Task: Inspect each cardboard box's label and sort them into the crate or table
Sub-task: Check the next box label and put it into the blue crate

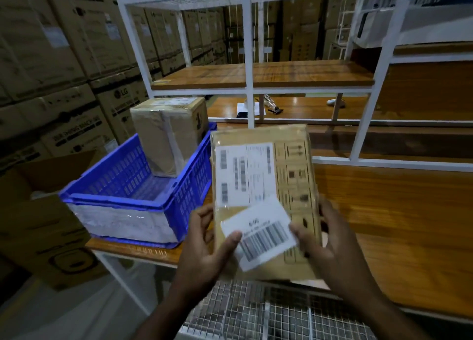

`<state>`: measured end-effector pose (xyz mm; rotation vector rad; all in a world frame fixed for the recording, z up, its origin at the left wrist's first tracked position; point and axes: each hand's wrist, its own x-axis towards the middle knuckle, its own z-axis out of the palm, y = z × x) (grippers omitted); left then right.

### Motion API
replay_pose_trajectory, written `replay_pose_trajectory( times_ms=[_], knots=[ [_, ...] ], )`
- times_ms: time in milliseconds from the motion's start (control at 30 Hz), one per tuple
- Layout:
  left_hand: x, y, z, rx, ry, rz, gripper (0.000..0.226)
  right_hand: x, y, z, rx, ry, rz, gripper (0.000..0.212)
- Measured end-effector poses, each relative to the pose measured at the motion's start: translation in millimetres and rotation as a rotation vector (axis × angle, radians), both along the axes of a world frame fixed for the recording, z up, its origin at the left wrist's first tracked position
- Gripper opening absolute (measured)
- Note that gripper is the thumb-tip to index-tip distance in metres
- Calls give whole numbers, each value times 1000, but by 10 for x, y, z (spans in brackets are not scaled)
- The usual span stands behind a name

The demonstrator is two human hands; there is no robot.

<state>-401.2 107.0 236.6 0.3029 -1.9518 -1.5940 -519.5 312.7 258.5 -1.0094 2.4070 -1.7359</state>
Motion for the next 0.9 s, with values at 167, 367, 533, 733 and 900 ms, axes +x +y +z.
replay_pose_trajectory(
  times_ms=[167, 367, 533, 733, 900],
  knots=[
    [16, -42, 381, -34, 13, -146, 91, -106, -51, 506, -221, -97, 107, 53],
    [-92, -131, 663, -318, 61, -141, 121, -178, -122, 749, -334, -111, 204, 57],
    [-239, -240, 903, -478, 163, -14, 88, -165, -246, 870, -324, 19, 176, 68],
    [-276, -333, 1133, -553, 212, 80, 63, -213, -216, 943, -130, 137, 158, 63],
    [-342, -385, 835, -498, 120, 63, 65, -271, -256, 757, -62, 91, 135, 64]
  ],
)
